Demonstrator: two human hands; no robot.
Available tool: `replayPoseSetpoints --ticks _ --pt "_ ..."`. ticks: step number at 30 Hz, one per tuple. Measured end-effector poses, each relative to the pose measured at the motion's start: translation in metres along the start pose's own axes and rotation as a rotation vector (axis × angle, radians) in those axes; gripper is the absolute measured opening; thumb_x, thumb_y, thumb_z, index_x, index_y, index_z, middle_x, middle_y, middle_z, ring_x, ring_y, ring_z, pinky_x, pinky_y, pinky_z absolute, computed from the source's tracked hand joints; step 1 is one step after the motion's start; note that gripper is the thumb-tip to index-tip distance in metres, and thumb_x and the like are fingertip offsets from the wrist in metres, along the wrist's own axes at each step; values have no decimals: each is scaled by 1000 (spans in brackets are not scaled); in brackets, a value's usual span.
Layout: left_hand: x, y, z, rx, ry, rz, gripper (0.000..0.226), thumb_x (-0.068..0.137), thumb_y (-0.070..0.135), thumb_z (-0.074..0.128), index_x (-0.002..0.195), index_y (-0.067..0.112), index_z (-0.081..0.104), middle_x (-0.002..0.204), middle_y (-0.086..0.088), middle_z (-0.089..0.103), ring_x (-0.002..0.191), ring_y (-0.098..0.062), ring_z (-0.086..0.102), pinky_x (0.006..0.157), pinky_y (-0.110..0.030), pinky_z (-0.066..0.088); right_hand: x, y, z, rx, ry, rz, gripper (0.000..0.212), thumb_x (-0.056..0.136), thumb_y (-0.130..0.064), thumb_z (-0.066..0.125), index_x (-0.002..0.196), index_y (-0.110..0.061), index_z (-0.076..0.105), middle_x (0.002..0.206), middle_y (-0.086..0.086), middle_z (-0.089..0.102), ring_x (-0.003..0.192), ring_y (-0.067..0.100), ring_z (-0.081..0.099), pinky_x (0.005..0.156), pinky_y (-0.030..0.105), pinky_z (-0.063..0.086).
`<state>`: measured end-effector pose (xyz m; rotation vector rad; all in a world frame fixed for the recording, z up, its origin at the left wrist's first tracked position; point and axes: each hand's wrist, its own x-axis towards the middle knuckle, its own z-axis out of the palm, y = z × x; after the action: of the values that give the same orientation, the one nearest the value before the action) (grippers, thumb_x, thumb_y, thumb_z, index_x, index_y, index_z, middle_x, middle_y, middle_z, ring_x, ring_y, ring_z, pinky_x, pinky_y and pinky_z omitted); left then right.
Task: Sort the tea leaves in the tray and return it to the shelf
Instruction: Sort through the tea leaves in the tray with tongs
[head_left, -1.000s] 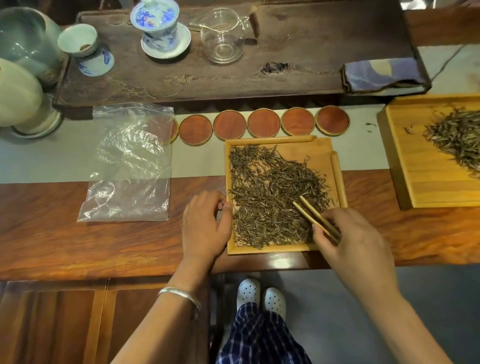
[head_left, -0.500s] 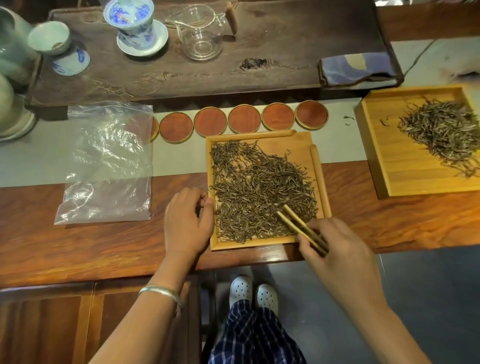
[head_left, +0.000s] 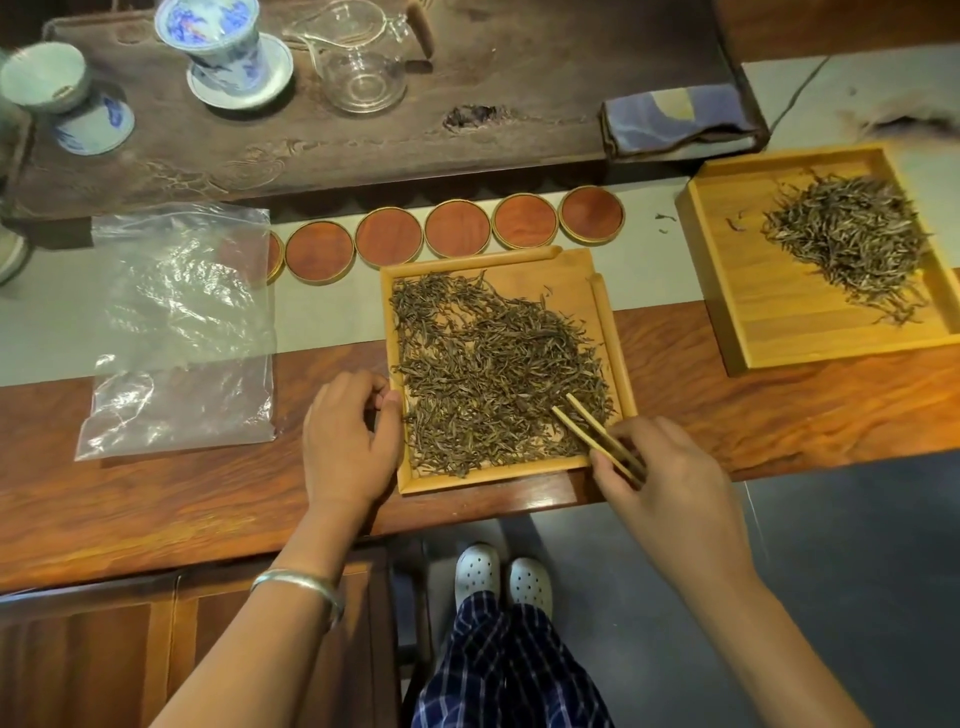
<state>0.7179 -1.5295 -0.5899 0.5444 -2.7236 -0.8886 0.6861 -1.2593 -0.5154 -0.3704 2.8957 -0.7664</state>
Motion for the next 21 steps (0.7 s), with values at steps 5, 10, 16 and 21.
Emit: replayPoseSetpoints --ticks 5,10,16,21 --pt "0 0 0 -2 -1 -7 18 88 31 46 78 17 52 74 1 50 73 -20 43 64 -35 33 -12 8 -5 -4 49 6 17 80 -20 72 93 -10 67 84 2 61 70 25 61 51 39 51" --pt "0 0 0 2 7 3 18 88 31 46 78 16 52 74 2 48 72 -19 43 63 -34 31 -14 13 -5 49 76 45 14 79 -15 75 90 -11 68 81 0 61 69 21 60 54 38 50" --pt "1 -1 0 12 7 10 18 89 29 47 78 15 51 73 3 45 71 -20 42 62 -33 28 -12 -15 7 105 61 -73 17 80 -20 73 95 -14 67 87 -5 61 71 11 59 58 26 51" --pt "1 -1 0 9 0 3 21 89 31 46 78 14 52 73 0 48 71 -21 43 62 -36 31 -8 -30 24 4 -59 -149 16 85 -24 66 97 -13 65 89 -2 62 74 16 61 58 31 54"
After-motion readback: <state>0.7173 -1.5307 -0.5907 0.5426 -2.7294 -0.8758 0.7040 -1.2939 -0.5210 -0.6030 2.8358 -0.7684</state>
